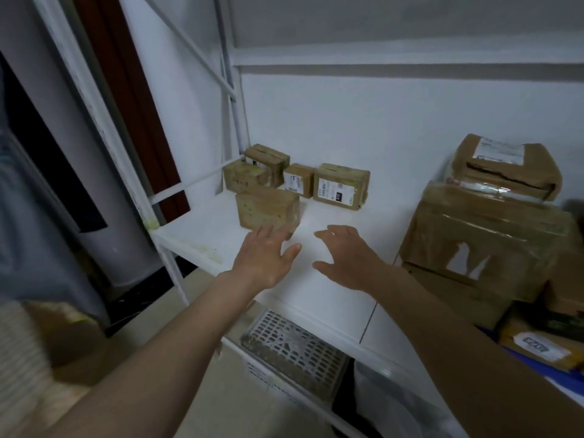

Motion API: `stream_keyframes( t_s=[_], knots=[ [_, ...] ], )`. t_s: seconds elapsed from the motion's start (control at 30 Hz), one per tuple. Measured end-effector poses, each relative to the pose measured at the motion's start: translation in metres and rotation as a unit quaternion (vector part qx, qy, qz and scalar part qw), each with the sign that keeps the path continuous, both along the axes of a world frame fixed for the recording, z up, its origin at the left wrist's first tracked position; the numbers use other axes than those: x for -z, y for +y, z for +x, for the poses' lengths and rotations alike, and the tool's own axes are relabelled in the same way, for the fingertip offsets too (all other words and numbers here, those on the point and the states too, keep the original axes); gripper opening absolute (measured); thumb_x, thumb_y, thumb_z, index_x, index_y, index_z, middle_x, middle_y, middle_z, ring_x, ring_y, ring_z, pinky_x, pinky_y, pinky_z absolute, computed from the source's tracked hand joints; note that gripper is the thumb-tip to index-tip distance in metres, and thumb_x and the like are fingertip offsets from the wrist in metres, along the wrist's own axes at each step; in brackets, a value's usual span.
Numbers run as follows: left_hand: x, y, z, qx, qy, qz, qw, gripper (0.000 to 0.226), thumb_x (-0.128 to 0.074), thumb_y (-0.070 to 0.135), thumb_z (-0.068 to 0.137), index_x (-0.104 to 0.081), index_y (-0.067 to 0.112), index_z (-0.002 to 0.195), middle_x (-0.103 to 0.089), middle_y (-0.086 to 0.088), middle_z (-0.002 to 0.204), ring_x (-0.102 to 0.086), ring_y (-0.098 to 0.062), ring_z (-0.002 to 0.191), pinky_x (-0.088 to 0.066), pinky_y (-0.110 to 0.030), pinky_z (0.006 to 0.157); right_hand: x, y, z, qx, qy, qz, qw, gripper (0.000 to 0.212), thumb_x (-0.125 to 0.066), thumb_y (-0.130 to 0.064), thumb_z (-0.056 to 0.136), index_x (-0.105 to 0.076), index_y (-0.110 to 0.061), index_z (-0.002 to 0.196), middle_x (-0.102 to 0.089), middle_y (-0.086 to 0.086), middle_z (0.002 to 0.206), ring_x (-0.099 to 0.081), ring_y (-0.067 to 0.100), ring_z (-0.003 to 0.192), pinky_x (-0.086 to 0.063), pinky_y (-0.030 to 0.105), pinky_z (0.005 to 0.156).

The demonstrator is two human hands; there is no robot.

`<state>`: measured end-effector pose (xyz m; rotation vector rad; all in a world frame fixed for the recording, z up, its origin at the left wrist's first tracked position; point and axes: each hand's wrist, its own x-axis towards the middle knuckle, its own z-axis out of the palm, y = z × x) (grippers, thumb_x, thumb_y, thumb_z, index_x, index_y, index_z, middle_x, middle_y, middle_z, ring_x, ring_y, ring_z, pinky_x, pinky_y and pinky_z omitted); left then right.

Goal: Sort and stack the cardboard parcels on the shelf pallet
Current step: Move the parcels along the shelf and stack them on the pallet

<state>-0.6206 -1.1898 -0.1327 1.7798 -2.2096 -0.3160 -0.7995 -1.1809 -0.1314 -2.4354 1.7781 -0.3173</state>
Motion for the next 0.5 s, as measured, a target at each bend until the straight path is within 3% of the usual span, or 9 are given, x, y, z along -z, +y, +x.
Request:
stream_keyframes(
  t_s=[0.5],
  knots=[
    [0.015, -0.146, 0.138, -0.024, 0.005, 0.079, 0.997, 0.07, -0.033, 0.061, 0.094, -0.012, 0.03, 0.153, -0.011, -0.002, 0.161, -0.002, -0.02, 0.148, -0.01, -0.038, 0.117, 0.016, -0.135, 0.126, 0.047, -0.025, 0.048, 0.997, 0.061, -0.057, -0.04, 0.09, -0.033, -0.015, 0.141, -0.033, 0.009, 0.148, -0.028, 0.03, 0.135, -0.031, 0.04, 0.108]
  ],
)
